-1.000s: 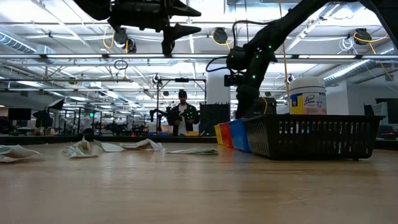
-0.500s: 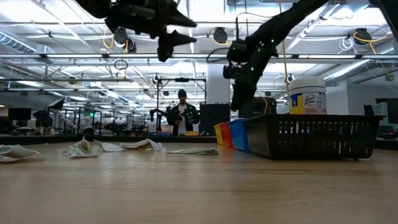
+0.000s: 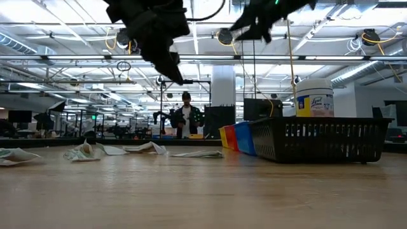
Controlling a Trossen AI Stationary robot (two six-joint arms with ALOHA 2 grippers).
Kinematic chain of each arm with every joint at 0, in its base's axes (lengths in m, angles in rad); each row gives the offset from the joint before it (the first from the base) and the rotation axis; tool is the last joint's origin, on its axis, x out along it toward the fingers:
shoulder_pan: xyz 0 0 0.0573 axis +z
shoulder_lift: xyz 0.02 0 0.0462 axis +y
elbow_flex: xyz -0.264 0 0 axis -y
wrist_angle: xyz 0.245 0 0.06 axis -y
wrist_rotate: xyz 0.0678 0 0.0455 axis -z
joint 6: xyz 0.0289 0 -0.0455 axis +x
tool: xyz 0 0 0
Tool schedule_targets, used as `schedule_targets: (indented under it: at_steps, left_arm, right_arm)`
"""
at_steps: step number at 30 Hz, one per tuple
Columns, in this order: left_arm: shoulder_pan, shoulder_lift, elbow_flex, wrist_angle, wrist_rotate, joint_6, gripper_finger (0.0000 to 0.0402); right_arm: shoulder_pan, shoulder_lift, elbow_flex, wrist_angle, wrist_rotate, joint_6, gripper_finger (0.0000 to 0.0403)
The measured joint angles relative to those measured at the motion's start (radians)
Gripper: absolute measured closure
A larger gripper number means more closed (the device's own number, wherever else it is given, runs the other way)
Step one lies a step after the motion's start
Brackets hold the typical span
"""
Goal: Pick & Place First Aid Supplies
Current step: Put the green bandage pack into the red bin
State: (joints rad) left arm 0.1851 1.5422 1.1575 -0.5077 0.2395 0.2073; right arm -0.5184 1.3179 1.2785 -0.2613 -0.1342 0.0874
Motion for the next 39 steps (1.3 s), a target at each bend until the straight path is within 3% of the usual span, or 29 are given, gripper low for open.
schedule_targets:
  at_steps: [5, 16, 20, 27, 31, 34, 39]
  left_arm:
    - [-0.089, 0.075, 0.0, -0.031, -0.032, 0.062, 0.0229]
    - [-0.216, 0.264, 0.003, 0.053, -0.239, -0.015, 0.0229]
    - [-0.22, 0.343, 0.05, 0.058, -0.241, -0.018, 0.0229]
    - [-0.22, 0.47, 0.152, -0.005, -0.23, 0.016, 0.0229]
    - [-0.217, 0.49, 0.167, -0.06, -0.176, 0.031, 0.0233]
    - [-0.219, 0.494, 0.167, -0.068, -0.17, 0.043, 0.0269]
    - [-0.208, 0.495, 0.166, -0.066, -0.163, -0.028, 0.0385]
  right_arm:
    - [0.097, -0.14, -0.025, 0.069, 0.108, 0.06, 0.0166]
    - [0.263, -0.243, -0.028, 0.063, 0.138, 0.061, 0.0165]
    - [0.302, -0.238, -0.028, 0.062, 0.141, 0.057, 0.0165]
    - [0.339, -0.236, -0.028, 0.062, 0.244, 0.028, 0.0165]
    - [0.344, -0.236, -0.028, 0.069, 0.246, 0.02, 0.0165]
    - [0.344, -0.236, -0.028, 0.07, 0.246, 0.021, 0.0165]
    - [0.344, -0.236, -0.027, 0.066, 0.312, 0.017, 0.0171]
